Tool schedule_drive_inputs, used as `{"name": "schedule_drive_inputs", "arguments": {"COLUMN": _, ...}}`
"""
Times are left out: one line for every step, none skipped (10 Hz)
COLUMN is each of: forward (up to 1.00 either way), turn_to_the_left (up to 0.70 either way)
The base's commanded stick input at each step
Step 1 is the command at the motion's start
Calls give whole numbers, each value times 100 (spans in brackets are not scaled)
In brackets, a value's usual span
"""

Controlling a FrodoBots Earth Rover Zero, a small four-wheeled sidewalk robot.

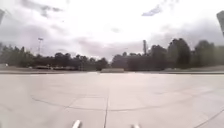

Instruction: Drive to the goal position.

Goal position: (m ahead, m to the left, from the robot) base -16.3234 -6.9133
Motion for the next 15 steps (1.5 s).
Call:
{"name": "schedule_drive_inputs", "arguments": {"forward": 100, "turn_to_the_left": -19}}
{"name": "schedule_drive_inputs", "arguments": {"forward": 100, "turn_to_the_left": 0}}
{"name": "schedule_drive_inputs", "arguments": {"forward": 100, "turn_to_the_left": 0}}
{"name": "schedule_drive_inputs", "arguments": {"forward": 100, "turn_to_the_left": -5}}
{"name": "schedule_drive_inputs", "arguments": {"forward": 100, "turn_to_the_left": -30}}
{"name": "schedule_drive_inputs", "arguments": {"forward": 100, "turn_to_the_left": -4}}
{"name": "schedule_drive_inputs", "arguments": {"forward": 100, "turn_to_the_left": 0}}
{"name": "schedule_drive_inputs", "arguments": {"forward": 100, "turn_to_the_left": 0}}
{"name": "schedule_drive_inputs", "arguments": {"forward": 100, "turn_to_the_left": 0}}
{"name": "schedule_drive_inputs", "arguments": {"forward": 100, "turn_to_the_left": 0}}
{"name": "schedule_drive_inputs", "arguments": {"forward": 100, "turn_to_the_left": 0}}
{"name": "schedule_drive_inputs", "arguments": {"forward": 100, "turn_to_the_left": 0}}
{"name": "schedule_drive_inputs", "arguments": {"forward": 100, "turn_to_the_left": 0}}
{"name": "schedule_drive_inputs", "arguments": {"forward": 100, "turn_to_the_left": 0}}
{"name": "schedule_drive_inputs", "arguments": {"forward": 100, "turn_to_the_left": -14}}
